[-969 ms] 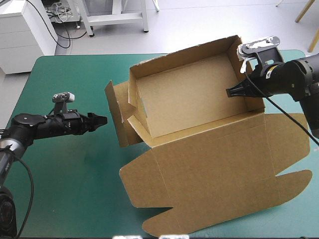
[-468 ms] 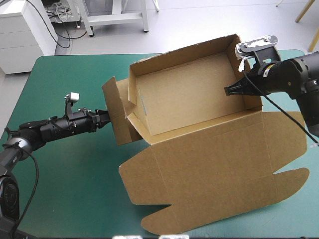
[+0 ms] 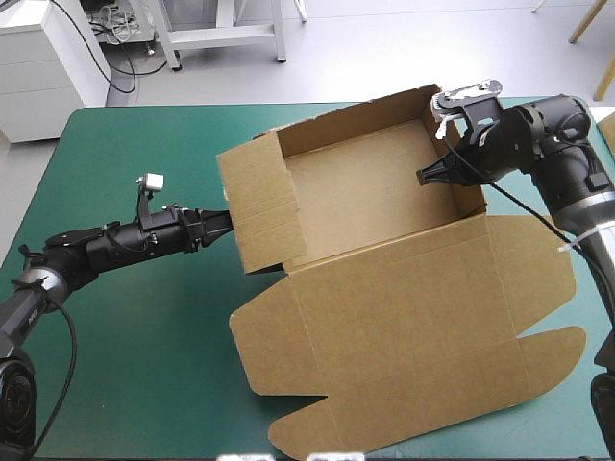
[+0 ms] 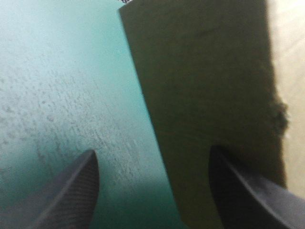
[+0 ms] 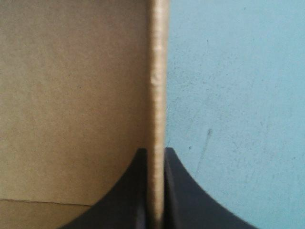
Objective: Fold the box
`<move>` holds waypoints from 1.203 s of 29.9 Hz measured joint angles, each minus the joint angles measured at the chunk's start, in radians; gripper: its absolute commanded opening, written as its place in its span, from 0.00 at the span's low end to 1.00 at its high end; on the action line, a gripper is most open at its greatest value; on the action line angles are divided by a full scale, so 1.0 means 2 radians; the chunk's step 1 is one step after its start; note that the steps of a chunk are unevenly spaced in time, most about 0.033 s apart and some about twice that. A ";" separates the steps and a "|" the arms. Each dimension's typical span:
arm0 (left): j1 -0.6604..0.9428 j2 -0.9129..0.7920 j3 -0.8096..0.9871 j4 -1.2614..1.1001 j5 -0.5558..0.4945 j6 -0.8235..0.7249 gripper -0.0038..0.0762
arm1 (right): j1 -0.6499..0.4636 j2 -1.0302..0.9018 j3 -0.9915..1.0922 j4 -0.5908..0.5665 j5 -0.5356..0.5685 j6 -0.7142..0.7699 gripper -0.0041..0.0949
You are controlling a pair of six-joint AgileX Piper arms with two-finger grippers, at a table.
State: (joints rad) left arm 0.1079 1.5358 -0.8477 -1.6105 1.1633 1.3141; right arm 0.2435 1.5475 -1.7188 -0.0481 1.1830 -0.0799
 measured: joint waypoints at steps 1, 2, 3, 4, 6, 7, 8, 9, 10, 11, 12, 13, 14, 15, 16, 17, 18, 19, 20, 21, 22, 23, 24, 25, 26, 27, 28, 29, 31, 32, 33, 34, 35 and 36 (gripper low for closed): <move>-0.002 -0.005 0.000 -0.004 0.000 0.001 0.64 | 0.000 0.002 0.000 0.000 -0.002 0.000 0.02; -0.003 -0.009 0.000 -0.009 0.000 0.002 0.64 | 0.000 0.003 0.000 0.000 -0.004 0.000 0.02; -0.004 -0.014 0.000 -0.012 0.000 0.002 0.64 | 0.000 0.003 0.000 0.000 -0.007 0.000 0.02; -0.005 -0.018 0.000 -0.017 0.000 0.002 0.64 | 0.000 0.004 0.000 0.000 -0.009 0.000 0.02; -0.007 -0.025 0.000 -0.024 0.001 0.002 0.64 | 0.000 0.004 0.000 0.000 -0.012 0.000 0.02; -0.008 -0.028 0.000 -0.025 0.001 0.002 0.64 | 0.000 0.004 0.000 0.000 -0.012 0.000 0.02; -0.009 -0.032 0.000 -0.027 0.001 0.002 0.64 | 0.000 0.004 0.000 0.000 -0.013 0.000 0.02; -0.011 -0.035 0.000 -0.029 0.001 0.002 0.64 | 0.000 0.005 0.000 0.000 -0.013 0.000 0.02; -0.014 -0.038 0.000 -0.029 0.001 0.002 0.64 | 0.000 0.006 0.000 0.000 -0.014 0.000 0.02; -0.018 -0.042 0.000 -0.030 0.001 0.002 0.64 | 0.000 0.008 0.000 0.000 -0.014 0.000 0.02; -0.023 -0.046 0.000 -0.031 0.001 0.002 0.64 | 0.000 0.009 0.000 0.000 -0.014 -0.001 0.02; -0.026 -0.048 0.000 -0.031 0.002 0.002 0.64 | 0.000 0.010 0.000 -0.001 -0.014 -0.001 0.02; -0.031 -0.050 0.000 -0.031 0.002 0.002 0.64 | 0.000 0.012 0.000 -0.001 -0.014 -0.001 0.02; -0.036 -0.051 0.000 -0.031 0.002 0.002 0.64 | 0.000 0.013 0.000 -0.001 -0.015 -0.001 0.02; -0.041 -0.052 0.000 -0.031 0.002 0.002 0.64 | 0.000 0.014 0.000 -0.001 -0.015 -0.001 0.02; -0.045 -0.052 0.000 -0.031 0.002 0.002 0.64 | 0.000 0.016 0.000 -0.001 -0.015 -0.002 0.02; -0.050 -0.052 0.000 -0.031 0.002 0.002 0.64 | 0.000 0.017 0.000 -0.001 -0.015 -0.002 0.02; -0.053 -0.052 0.000 -0.031 0.002 0.002 0.64 | 0.000 0.018 0.000 -0.001 -0.015 -0.002 0.02; -0.056 -0.052 0.000 -0.031 0.002 0.001 0.64 | 0.000 0.019 0.000 -0.001 -0.015 -0.002 0.02; -0.057 -0.052 0.000 -0.031 0.002 -0.004 0.64 | 0.000 0.019 0.000 -0.001 -0.015 -0.002 0.02; -0.057 -0.052 0.000 -0.031 0.001 -0.008 0.64 | 0.000 0.019 0.000 0.000 -0.016 -0.002 0.02; -0.057 -0.052 -0.001 -0.031 -0.001 -0.011 0.64 | 0.000 0.019 0.000 0.002 -0.016 -0.002 0.02; -0.057 -0.052 -0.005 -0.027 -0.007 -0.017 0.64 | 0.000 0.019 0.000 0.002 -0.016 -0.002 0.02; -0.057 -0.052 -0.010 -0.018 -0.018 -0.026 0.64 | 0.001 0.019 0.000 0.003 -0.016 -0.002 0.02; -0.057 -0.052 -0.022 0.006 -0.031 -0.046 0.64 | 0.002 0.019 0.000 0.003 -0.016 0.000 0.02; -0.057 -0.052 -0.032 0.026 -0.043 -0.063 0.64 | 0.005 0.019 0.000 0.000 -0.016 0.004 0.02; -0.057 -0.052 -0.045 0.047 -0.053 -0.088 0.64 | 0.008 0.019 0.000 -0.006 -0.016 0.010 0.02; -0.057 -0.052 -0.059 0.078 -0.067 -0.114 0.64 | 0.014 0.019 0.000 -0.013 -0.016 0.017 0.02; -0.057 -0.052 -0.086 0.119 -0.081 -0.164 0.64 | 0.028 0.020 0.000 -0.025 -0.022 0.028 0.02; -0.058 -0.052 -0.098 0.138 -0.087 -0.187 0.64 | 0.036 0.021 0.000 -0.030 -0.028 0.033 0.02; -0.060 -0.052 -0.108 0.151 -0.092 -0.203 0.64 | 0.044 0.021 0.000 -0.035 -0.034 0.040 0.02; -0.061 -0.052 -0.116 0.165 -0.095 -0.217 0.64 | 0.050 0.022 0.000 -0.040 -0.039 0.044 0.02; -0.064 -0.052 -0.128 0.177 -0.097 -0.235 0.64 | 0.059 0.023 0.000 -0.045 -0.044 0.050 0.02; -0.067 -0.052 -0.135 0.186 -0.099 -0.244 0.64 | 0.067 0.023 0.000 -0.052 -0.051 0.057 0.02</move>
State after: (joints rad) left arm -0.0253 1.4317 -1.1175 -1.2384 0.9658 0.8271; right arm 0.3774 1.5925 -1.7180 -0.1511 1.0809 0.0349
